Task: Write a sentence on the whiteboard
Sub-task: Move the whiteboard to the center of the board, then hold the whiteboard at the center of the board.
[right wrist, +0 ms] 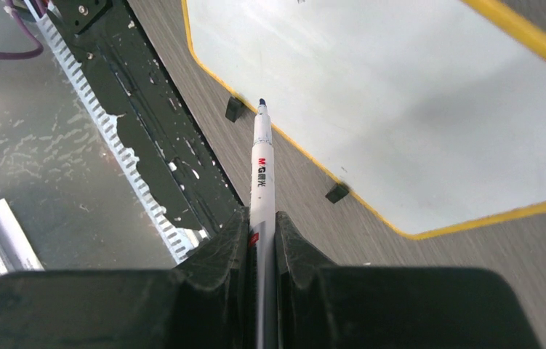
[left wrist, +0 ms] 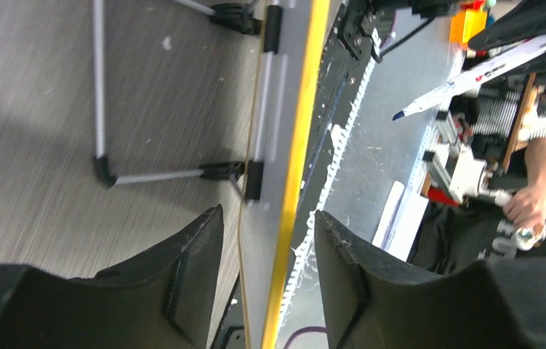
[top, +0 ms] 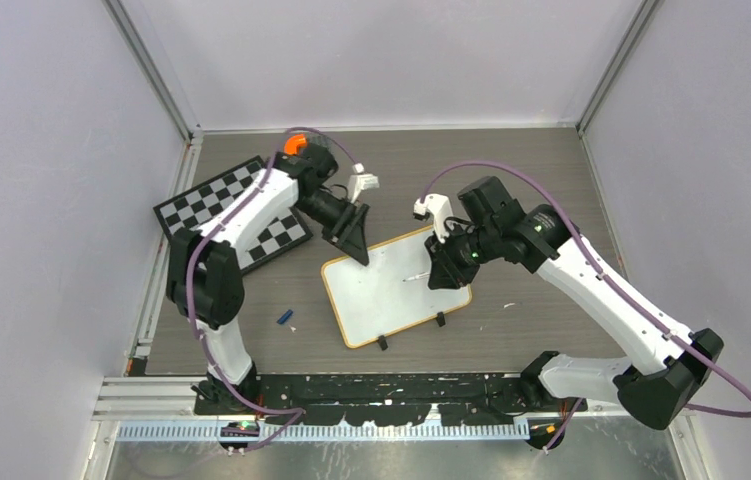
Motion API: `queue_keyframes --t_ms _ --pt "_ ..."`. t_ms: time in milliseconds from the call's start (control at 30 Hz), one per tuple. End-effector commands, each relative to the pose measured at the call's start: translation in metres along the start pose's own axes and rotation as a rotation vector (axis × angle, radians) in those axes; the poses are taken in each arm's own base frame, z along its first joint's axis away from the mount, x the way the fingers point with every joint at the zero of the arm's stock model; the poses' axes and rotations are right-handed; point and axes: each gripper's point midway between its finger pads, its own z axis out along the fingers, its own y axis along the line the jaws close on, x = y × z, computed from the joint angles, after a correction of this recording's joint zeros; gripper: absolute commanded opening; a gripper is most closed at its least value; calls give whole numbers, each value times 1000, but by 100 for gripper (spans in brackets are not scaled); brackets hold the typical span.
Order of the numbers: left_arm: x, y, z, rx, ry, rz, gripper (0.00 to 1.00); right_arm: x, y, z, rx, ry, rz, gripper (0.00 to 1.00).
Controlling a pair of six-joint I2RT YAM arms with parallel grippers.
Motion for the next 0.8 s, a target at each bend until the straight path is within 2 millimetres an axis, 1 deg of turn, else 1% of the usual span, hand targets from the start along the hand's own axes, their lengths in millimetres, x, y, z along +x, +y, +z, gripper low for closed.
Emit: queue_keyframes --t_ms 0,100,200,333,400,500,767 --pt "5 -15 -61 -47 -123 11 51 -44 2 0 59 -115 -85 0" --pt "21 -19 -77 -29 -151 -13 52 -59 6 7 83 -143 -121 0" --pt "33 -16 -85 -23 -185 -36 53 -72 14 16 80 -154 -147 0" --pt "41 -11 -83 -14 -205 -50 53 -85 24 26 74 -169 -178 0" --pt "41 -11 -80 0 -210 -48 53 -88 30 32 69 -169 -196 0" --pt "40 -12 -79 17 -221 -43 51 -94 33 41 85 -186 -211 0" --pt "42 -8 -73 55 -211 -62 44 -99 45 56 67 -216 -258 0"
